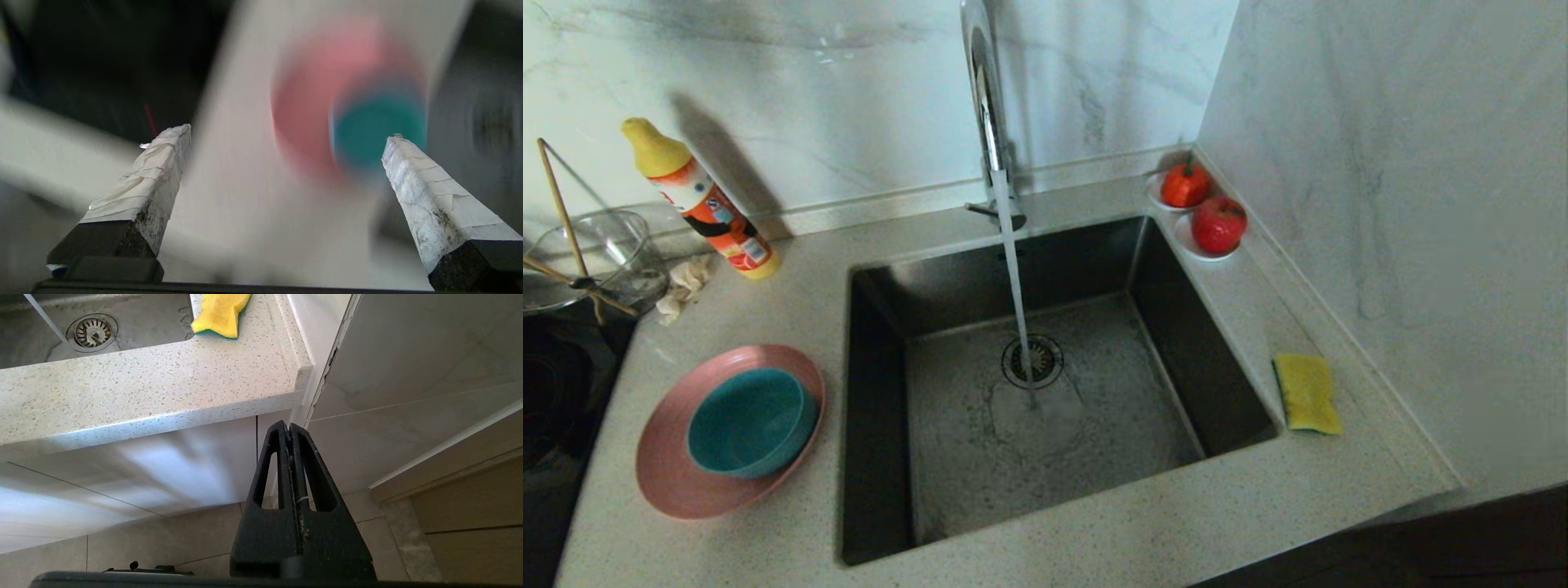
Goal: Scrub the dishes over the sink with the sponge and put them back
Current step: Pick up a bowl and the sponge
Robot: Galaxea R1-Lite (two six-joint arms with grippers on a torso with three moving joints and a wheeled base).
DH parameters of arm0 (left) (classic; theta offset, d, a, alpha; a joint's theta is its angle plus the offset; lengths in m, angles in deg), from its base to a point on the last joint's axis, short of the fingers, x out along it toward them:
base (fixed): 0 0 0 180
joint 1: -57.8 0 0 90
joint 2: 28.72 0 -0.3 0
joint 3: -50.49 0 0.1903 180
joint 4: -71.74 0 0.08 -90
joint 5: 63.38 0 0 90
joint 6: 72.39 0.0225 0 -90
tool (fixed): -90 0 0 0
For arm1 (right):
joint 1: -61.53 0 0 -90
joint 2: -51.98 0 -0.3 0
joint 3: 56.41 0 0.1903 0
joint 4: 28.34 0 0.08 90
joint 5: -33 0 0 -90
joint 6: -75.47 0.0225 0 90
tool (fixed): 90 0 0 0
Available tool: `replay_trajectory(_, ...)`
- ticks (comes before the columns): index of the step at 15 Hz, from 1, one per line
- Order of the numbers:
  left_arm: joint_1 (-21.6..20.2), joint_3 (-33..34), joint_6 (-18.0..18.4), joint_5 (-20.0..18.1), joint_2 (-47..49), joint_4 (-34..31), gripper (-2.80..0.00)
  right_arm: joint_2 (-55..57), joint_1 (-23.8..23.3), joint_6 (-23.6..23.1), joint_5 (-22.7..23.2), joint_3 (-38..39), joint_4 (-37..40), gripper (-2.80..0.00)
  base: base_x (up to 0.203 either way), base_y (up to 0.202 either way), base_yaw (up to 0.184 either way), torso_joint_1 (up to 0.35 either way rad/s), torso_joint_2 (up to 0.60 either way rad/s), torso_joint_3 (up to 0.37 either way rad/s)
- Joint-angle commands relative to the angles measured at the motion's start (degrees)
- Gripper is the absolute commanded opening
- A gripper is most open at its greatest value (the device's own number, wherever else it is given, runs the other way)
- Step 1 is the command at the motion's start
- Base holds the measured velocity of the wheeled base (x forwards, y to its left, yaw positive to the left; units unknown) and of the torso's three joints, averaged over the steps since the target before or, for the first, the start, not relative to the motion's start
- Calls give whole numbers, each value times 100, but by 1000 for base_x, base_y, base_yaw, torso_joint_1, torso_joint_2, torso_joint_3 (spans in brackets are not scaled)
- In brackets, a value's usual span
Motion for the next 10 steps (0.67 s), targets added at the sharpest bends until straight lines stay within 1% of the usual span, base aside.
replay_trajectory(1, 8, 575, 117, -245, -254, -660, 0, -1, 3, 0, -1, 1, 0, -280, 0, 0, 0, 0, 0, 0)
replay_trajectory(3, 9, 1300, 424, -287, -25, -548, 0, -1, -6, 0, -1, 1, 0, -280, 0, 0, 0, 0, 0, 0)
replay_trajectory(4, 9, 1672, 511, -291, 227, -330, 0, -1, -1, 0, -1, 1, 0, -280, 0, 0, 0, 0, 0, 0)
replay_trajectory(6, 8, 2118, 571, -296, 852, 247, 0, -1, 2, 0, -1, 1, 0, -280, 0, 0, 0, 0, 0, 0)
replay_trajectory(8, 10, 2261, 567, -346, 1439, 688, 0, -1, 3, 0, -1, 1, 0, -280, 0, 0, 0, 0, 0, 0)
replay_trajectory(10, 10, 2072, 554, -528, 1842, 846, 0, -1, 2, 0, -1, 1, 0, -280, 0, 0, 0, 0, 0, 0)
